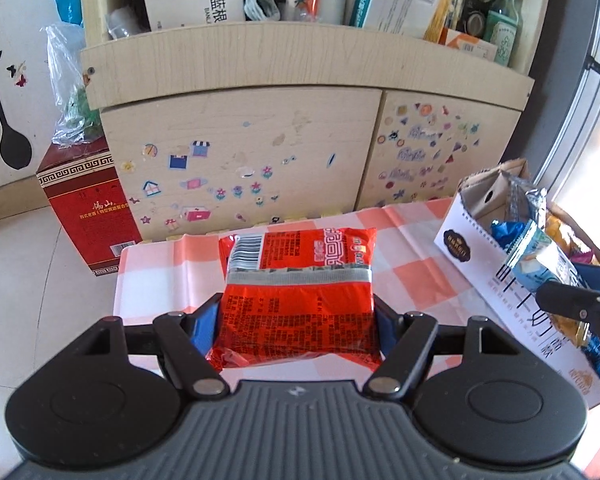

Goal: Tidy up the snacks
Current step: 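Lift red and light-blue packets and carry both over the box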

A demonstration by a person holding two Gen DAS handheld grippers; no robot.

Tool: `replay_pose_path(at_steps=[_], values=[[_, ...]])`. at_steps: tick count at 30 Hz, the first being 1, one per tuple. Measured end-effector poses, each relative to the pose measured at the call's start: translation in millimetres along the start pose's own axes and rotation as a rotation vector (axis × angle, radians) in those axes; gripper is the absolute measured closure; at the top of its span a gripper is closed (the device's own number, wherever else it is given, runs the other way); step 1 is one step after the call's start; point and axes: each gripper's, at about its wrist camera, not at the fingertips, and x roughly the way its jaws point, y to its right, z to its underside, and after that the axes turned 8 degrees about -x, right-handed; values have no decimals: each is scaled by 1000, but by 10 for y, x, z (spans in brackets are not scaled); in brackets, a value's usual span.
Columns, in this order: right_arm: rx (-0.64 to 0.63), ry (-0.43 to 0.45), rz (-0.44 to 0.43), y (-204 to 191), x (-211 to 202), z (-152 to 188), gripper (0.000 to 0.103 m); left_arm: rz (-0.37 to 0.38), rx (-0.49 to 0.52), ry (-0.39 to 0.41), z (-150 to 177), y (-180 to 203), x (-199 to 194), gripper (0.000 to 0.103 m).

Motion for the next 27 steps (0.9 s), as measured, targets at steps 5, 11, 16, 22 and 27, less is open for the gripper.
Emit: replay_pose_path(at_steps=[5, 11, 16, 22, 27], values=[[0, 8, 10, 32, -46, -18, 45, 0, 3, 0, 8, 85, -8, 30], [-5, 18, 22, 42, -85, -23, 45, 2, -5, 7, -12, 176, -36, 30], [1, 33, 24, 64, -137, -36, 45, 6, -7, 37, -61, 263, -102, 30], [21, 65, 36, 156, -267, -80, 45, 22, 4, 66, -99, 399, -156, 30], [52, 94, 64, 325, -435, -94, 45, 51, 29, 83, -83, 576, -187, 30]])
